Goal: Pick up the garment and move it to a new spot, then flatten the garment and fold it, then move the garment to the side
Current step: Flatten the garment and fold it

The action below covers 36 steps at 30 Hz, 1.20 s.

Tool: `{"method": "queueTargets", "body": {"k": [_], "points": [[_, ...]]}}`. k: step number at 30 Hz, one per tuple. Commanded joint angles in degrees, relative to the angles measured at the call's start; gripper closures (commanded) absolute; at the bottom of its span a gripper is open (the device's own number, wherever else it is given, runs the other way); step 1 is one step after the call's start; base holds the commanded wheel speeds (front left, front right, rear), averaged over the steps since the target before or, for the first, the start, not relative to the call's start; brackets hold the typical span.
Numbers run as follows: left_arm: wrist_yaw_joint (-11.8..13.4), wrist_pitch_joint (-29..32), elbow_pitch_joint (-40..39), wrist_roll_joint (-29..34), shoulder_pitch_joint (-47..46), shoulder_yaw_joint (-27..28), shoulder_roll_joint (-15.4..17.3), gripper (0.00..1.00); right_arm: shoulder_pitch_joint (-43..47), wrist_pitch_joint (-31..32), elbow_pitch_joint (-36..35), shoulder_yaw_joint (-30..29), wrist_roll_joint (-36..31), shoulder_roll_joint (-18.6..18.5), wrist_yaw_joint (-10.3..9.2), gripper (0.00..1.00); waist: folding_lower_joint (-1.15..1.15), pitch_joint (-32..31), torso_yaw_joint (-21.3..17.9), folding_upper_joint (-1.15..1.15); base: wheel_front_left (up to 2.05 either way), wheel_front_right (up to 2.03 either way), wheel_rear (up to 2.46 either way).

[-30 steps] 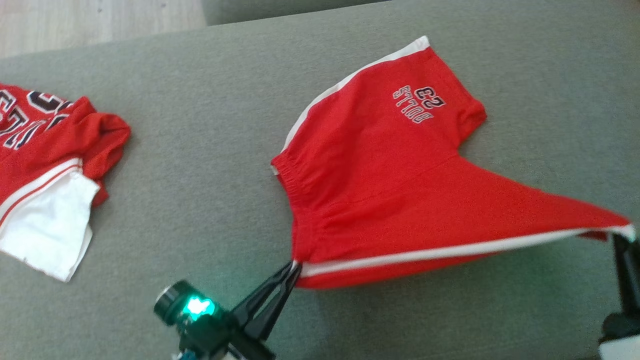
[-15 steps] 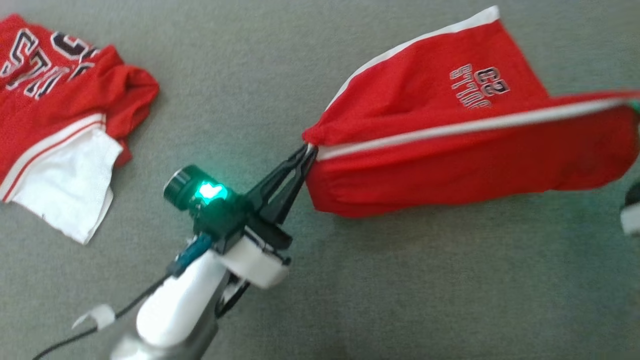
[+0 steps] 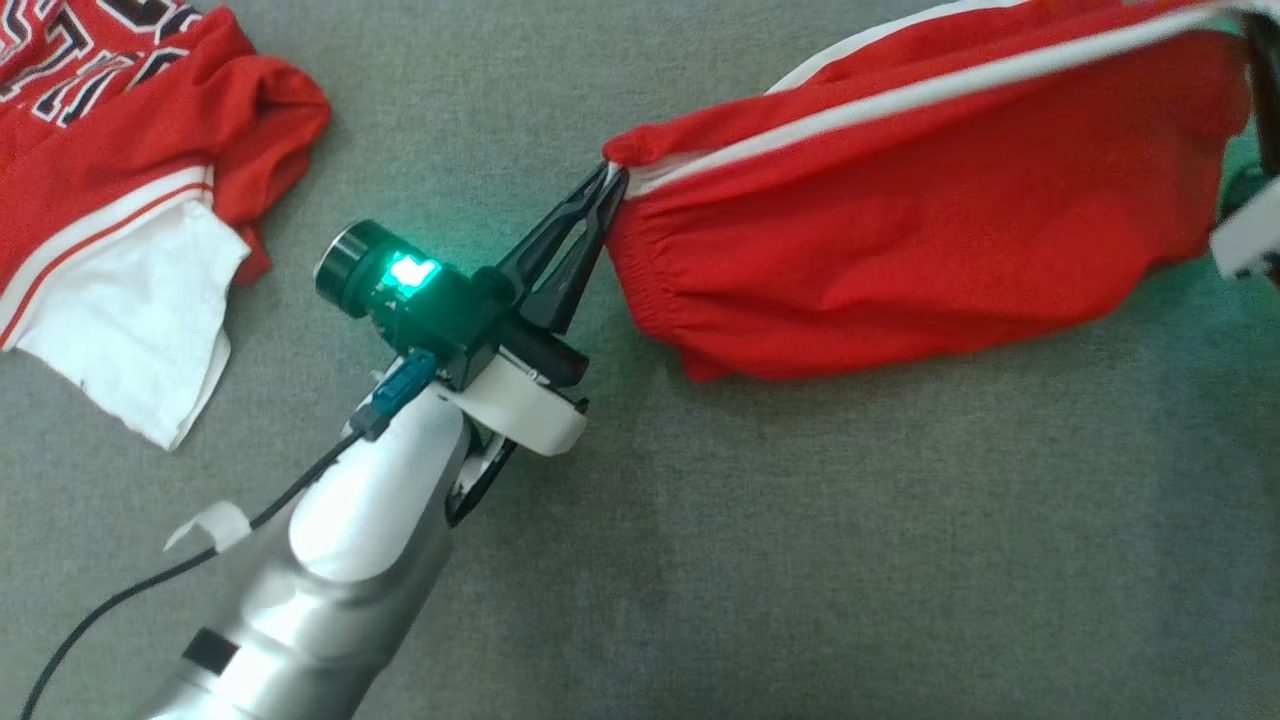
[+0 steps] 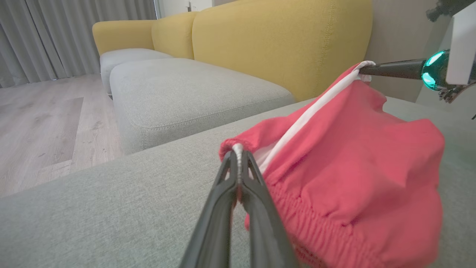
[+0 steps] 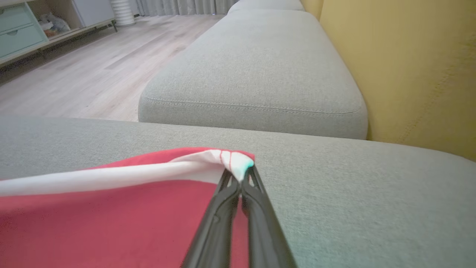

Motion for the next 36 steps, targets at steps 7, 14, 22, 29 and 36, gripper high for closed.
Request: {"method": "queueTargets", "body": {"k": [7,14,22,29,36], "points": [[0.1,-0.1,-0.6,0.9,-1.7,3.1,-0.7,0.62,-8.4,-1.7,7.5,6.8,1.7,-1.5,-0.04,0.77,-0.01,1.8,1.2,0.0,0.0,0.0,0.0],[1.5,-0.1,-1.3,2.2,-0.1,5.6,-1.9,0.0,-9.2,-8.9,11.1,11.0,6.5,-1.4,-0.04,0.0,-0.01,0.5,1.7,0.0,0.0,0.0,0.0],[7.2,-0.1,-9.5,4.8,8.4,10.6,-3.0,0.0,-3.3,-10.4,15.2,11.8,11.6,-3.5,-0.04,0.0,-0.01,-2.8,2.6,0.0,0.0,0.0,0.0],[11.3,-0.1,-21.0,6.7,18.7,15.9,-4.8,0.0,-0.1,-9.9,21.6,8.3,15.0,-4.1,-0.04,0.0,-0.01,-4.8,7.3,0.0,0.0,0.0,0.0],[11.7,-0.1,-26.5,8.5,24.3,17.0,-5.6,0.0,-0.9,-5.7,28.9,5.1,17.7,-3.8,-0.04,0.11,-0.01,-4.4,11.4,0.0,0.0,0.0,0.0]]}}
